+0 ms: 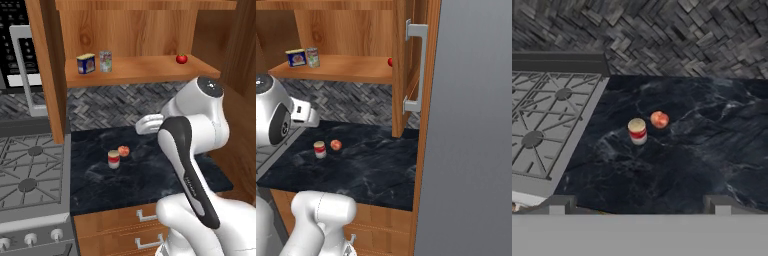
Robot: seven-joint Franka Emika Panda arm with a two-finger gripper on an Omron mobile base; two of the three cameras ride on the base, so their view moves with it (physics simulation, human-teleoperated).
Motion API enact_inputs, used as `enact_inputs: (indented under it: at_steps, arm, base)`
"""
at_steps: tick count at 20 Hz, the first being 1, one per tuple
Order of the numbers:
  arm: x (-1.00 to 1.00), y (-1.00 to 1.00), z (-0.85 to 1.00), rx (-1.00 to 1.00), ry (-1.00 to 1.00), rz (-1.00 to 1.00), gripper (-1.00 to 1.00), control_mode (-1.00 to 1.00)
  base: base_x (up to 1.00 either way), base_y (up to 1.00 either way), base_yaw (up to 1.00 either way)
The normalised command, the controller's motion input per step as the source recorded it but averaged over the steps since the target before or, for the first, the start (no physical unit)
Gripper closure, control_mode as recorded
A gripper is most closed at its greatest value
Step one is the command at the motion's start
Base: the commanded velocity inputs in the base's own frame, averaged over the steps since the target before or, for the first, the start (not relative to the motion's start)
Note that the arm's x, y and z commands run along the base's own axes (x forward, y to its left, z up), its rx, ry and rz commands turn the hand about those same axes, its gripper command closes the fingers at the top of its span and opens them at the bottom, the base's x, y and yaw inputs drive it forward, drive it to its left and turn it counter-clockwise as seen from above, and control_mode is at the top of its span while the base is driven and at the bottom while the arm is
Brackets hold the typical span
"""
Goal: Pick the cans from the counter and place them in their designated side in the cabinet.
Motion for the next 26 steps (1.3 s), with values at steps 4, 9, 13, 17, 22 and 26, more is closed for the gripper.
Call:
enact_inputs:
  at_steps: [4,9,13,17,22,26]
  arm:
    - [0.03,0.22,-0.09,0.0,-0.06,0.0,-1.0,-1.0]
    - [0.0,0.16,-0.02,-0.03,-0.05,-0.03,-1.0,-1.0]
    - [0.06,0.1,-0.04,-0.04,-0.05,-0.04,-1.0,-1.0]
    - [0.12,0.06,-0.1,-0.03,-0.03,-0.04,-1.0,-1.0]
    - [0.17,0.06,-0.1,0.0,0.0,-0.02,-1.0,-1.0]
    - [0.22,0.05,-0.11,0.0,0.0,-0.02,-1.0,-1.0]
  base:
    - [0.0,0.0,0.0]
    - [0.0,0.0,0.0]
    - [0.0,0.0,0.0]
    - [0.0,0.0,0.0]
    - [0.0,0.0,0.0]
    - [0.0,0.0,0.0]
